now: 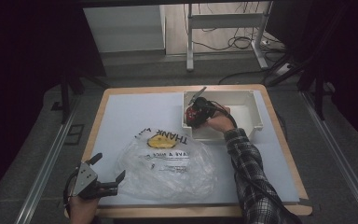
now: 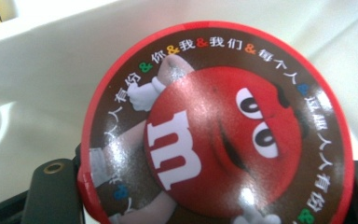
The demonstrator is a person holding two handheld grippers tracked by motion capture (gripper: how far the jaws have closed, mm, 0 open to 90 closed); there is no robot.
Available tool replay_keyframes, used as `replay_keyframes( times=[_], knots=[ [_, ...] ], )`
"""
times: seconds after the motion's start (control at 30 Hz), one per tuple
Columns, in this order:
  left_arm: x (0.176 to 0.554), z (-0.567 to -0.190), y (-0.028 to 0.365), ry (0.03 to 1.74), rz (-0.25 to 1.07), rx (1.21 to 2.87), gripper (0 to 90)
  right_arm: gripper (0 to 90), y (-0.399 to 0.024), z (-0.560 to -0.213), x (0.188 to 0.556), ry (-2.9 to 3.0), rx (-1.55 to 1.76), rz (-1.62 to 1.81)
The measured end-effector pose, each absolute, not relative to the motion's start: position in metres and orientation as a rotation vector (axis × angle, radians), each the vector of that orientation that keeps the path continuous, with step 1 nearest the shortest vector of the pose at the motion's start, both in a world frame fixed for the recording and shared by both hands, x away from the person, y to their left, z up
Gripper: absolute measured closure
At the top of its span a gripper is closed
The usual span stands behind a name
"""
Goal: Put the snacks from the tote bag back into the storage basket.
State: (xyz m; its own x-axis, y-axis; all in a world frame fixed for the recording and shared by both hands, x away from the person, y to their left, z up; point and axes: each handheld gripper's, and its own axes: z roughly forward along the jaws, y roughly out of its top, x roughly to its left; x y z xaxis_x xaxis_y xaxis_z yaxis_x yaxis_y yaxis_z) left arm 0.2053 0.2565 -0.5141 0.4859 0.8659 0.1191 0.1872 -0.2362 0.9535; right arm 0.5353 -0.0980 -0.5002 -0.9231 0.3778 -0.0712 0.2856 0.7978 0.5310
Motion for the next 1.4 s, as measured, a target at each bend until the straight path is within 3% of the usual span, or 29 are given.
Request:
replay_keyframes(
  times=[0.67,0.93,1.4],
  knots=[
    [0.2052,-0.5142,0.2561,0.906,0.838,1.718,0.0,24.8,-0.1006,-0.5045,0.5379,2.783,0.566,0.859],
    [0.2052,-0.5143,0.2559,0.906,0.838,1.72,0.0,14.3,-0.1013,-0.5029,0.54,2.791,0.619,0.883],
    [0.2052,-0.5144,0.2557,0.906,0.84,1.723,0.0,8.7,-0.1021,-0.498,0.5345,2.759,0.605,0.913]
  ],
)
